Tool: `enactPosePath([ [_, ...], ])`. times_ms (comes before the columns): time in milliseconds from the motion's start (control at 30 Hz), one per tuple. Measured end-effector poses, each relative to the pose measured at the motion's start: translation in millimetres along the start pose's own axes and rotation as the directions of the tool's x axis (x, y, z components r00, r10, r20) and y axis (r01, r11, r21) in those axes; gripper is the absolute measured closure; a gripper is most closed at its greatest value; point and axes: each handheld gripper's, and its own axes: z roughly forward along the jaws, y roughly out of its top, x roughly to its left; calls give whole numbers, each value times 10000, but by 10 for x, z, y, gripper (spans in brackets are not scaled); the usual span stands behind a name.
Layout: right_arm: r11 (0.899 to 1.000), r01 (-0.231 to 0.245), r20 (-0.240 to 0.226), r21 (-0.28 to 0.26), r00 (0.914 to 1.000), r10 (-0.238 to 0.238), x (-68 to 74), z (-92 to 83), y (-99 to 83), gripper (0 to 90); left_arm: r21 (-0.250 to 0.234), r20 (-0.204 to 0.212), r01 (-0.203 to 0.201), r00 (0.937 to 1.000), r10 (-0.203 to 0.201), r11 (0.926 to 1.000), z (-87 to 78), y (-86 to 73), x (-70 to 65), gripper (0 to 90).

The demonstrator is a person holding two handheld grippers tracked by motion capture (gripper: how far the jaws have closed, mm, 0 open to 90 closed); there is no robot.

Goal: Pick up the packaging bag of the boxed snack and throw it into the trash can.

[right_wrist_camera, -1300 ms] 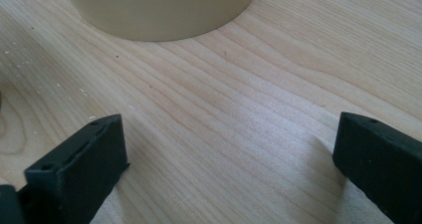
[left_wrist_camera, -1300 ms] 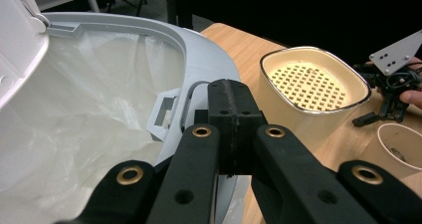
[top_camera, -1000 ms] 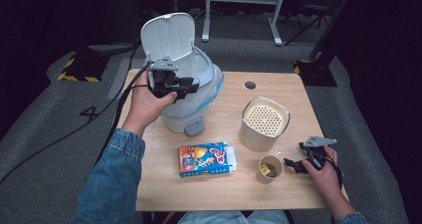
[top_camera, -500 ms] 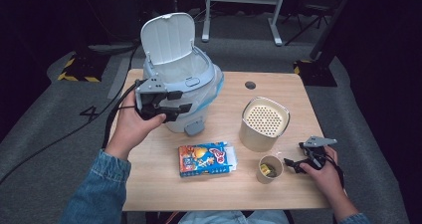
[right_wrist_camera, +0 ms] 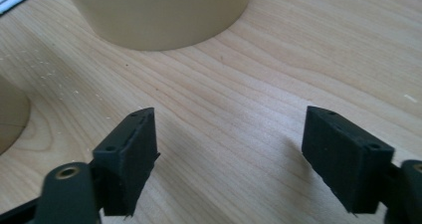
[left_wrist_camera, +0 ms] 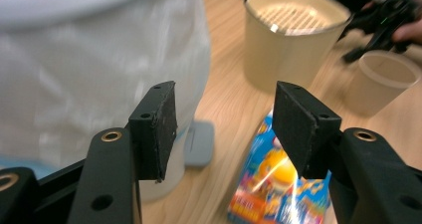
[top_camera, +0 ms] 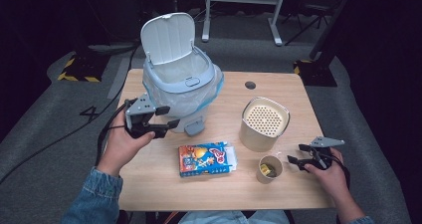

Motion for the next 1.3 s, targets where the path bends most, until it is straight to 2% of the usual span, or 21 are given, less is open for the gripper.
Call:
enactPosePath([
  [67, 9999, 126, 23, -39, 9999, -126, 6, -43, 32, 245, 187, -218, 36, 9998, -32, 9998, 9, -128, 10, 436],
  [100, 9998, 156, -29, -85, 9999, -156, 8, -56, 45, 251, 179, -246, 230, 9994, -226, 9996, 19, -227, 25, 436],
  [200, 9995, 293, -137, -85, 9995, -294, 33, -100, 102, 283, 103, -361, 403, 9986, -399, 9991, 24, -333, 41, 438],
  [233, 9995, 327, -140, -52, 9994, -328, 47, -117, 122, 294, 58, -594, 518, 9969, -514, 9986, 30, -436, 56, 439],
  [300, 9996, 296, -281, 26, 9992, -296, 72, -151, 156, 336, -93, -686, 782, 9945, -786, 9969, 47, -550, 84, 448],
  [367, 9995, 299, -354, 101, 9989, -295, 82, -170, 168, 352, -1, -753, 922, 9929, -919, 9957, 65, -606, 100, 457],
  [400, 9993, 345, -359, 121, 9988, -341, 91, -188, 177, 353, 84, -961, 967, 9908, -955, 9953, 80, -675, 115, 457],
  [467, 9993, 362, -430, 36, 9984, -361, 99, -243, 192, 360, 136, -876, 1250, 9885, -1233, 9921, 128, -809, 152, 467],
  [533, 9995, 300, -492, -37, 9983, -302, 98, -264, 197, 365, 189, -844, 1285, 9884, -1265, 9915, 153, -851, 155, 467],
  [700, 9991, 299, -730, -302, 9968, -320, 162, -394, 310, 371, 1335, -714, 1189, 9914, -1101, 9839, 298, -1108, 158, 463],
  [733, 9991, 299, -730, -302, 9968, -320, 162, -394, 310, 371, 1335, -714, 1189, 9914, -1101, 9839, 298, -1108, 158, 463],
  [800, 9978, 464, -780, -475, 9957, -501, 241, -459, 401, 353, 1986, -890, 1483, 9871, -1329, 9688, 347, -1250, 187, 468],
  [900, 9966, 403, -1064, -714, 9932, -478, 346, -523, 496, 347, 2744, -1284, 1628, 9829, -1317, 9477, 383, -1366, 220, 477],
  [1000, 9953, 446, -1273, -861, 9903, -554, 484, -568, 589, 344, 2838, -1267, 2038, 9765, -1740, 9370, 415, -1457, 268, 471],
  [1100, 9953, 466, -1439, -852, 9879, -585, 571, -576, 641, 342, 3032, -1367, 2049, 9759, -1703, 9306, 440, -1511, 297, 471],
  [1133, 9947, 596, -1549, -843, 9853, -722, 669, -580, 704, 342, 2915, -1403, 2010, 9761, -1660, 9352, 448, -1545, 306, 457],
  [1167, 9946, 620, -1584, -838, 9845, -747, 699, -579, 725, 342, 2632, -1295, 1978, 9771, -1685, 9443, 439, -1581, 333, 448],
  [1200, 9946, 620, -1584, -838, 9845, -747, 699, -579, 725, 342, 2632, -1295, 1978, 9771, -1685, 9443, 439, -1581, 333, 444],
  [1233, 9944, 662, -1703, -827, 9822, -795, 767, -568, 781, 342, 2451, -1485, 1750, 9787, -1415, 9536, 415, -1627, 369, 441],
  [1267, 9943, 683, -1721, -816, 9817, -815, 796, -556, 811, 340, 2381, -1588, 1579, 9797, -1219, 9583, 409, -1650, 385, 432],
  [1300, 9944, 718, -1727, -776, 9814, -843, 825, -542, 841, 338, 2381, -1588, 1579, 9797, -1219, 9583, 409, -1650, 385, 424],
])
